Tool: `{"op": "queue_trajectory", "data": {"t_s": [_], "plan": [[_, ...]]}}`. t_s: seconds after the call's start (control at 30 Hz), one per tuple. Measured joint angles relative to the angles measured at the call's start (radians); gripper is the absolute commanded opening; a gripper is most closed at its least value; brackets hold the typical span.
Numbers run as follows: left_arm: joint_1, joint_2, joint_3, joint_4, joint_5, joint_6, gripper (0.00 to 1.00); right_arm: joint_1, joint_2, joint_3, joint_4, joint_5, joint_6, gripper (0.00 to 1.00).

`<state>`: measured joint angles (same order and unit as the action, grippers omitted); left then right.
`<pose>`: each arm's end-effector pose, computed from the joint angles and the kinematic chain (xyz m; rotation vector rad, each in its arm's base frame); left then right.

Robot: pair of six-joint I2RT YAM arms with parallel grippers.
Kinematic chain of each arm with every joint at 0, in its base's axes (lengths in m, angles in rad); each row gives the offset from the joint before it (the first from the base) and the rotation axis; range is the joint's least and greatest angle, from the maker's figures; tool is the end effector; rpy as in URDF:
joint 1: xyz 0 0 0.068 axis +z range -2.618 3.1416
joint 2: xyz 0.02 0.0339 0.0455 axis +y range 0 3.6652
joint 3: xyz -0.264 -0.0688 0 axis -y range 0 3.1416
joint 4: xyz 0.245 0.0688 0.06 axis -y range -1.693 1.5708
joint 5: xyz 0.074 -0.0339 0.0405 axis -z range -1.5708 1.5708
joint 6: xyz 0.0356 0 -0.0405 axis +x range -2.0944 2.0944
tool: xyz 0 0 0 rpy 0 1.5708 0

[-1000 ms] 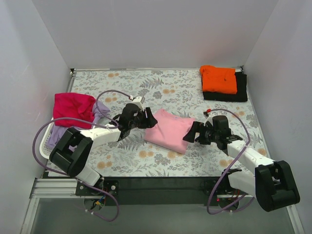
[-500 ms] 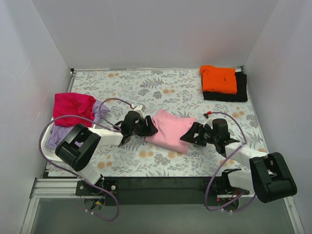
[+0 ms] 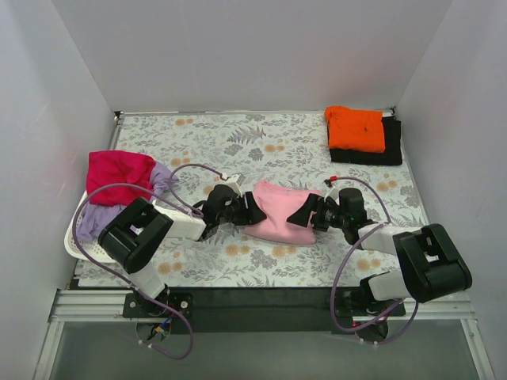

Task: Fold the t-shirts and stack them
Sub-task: Neatly place the folded tshirt to the corner

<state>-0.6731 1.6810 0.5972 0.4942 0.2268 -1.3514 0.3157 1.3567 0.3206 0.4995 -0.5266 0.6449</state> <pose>0.2351 -0.1977 0.1270 -0.6880 2.4073 -1.2829 0.2135 0.0886 0.1377 0.0279 2.2329 1.1077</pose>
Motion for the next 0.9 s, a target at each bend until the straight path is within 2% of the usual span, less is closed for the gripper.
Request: {"op": "queue_trajectory", "data": {"t_s": [0.17,0.27,0.37,0.4,0.47,0.5,0.63,0.9], "plan": [[-0.021,0.023,0.003,0.031,0.013,-0.015,0.47,0.015,0.055,0.029,0.029,0.011,-0.005,0.69],[-0.026,0.037,0.008,0.051,0.024,-0.021,0.47,0.025,0.073,0.037,0.033,0.027,-0.016,0.57],[-0.028,0.049,0.016,0.063,0.031,-0.025,0.47,0.035,0.092,0.041,0.031,0.047,-0.027,0.37],[-0.030,0.051,0.019,0.062,0.031,-0.026,0.47,0.039,0.100,0.043,0.028,0.053,-0.031,0.24],[-0.031,0.055,0.023,0.061,0.031,-0.025,0.47,0.045,0.115,0.044,0.021,0.062,-0.046,0.13],[-0.032,0.055,0.024,0.059,0.030,-0.024,0.48,0.047,0.123,0.045,0.020,0.064,-0.048,0.03],[-0.034,0.039,0.033,0.017,0.016,-0.012,0.51,0.049,0.137,0.076,-0.005,0.072,-0.076,0.01],[-0.036,-0.148,0.042,-0.199,-0.088,0.051,0.56,0.050,0.192,0.360,-0.301,0.227,-0.289,0.01]]}}
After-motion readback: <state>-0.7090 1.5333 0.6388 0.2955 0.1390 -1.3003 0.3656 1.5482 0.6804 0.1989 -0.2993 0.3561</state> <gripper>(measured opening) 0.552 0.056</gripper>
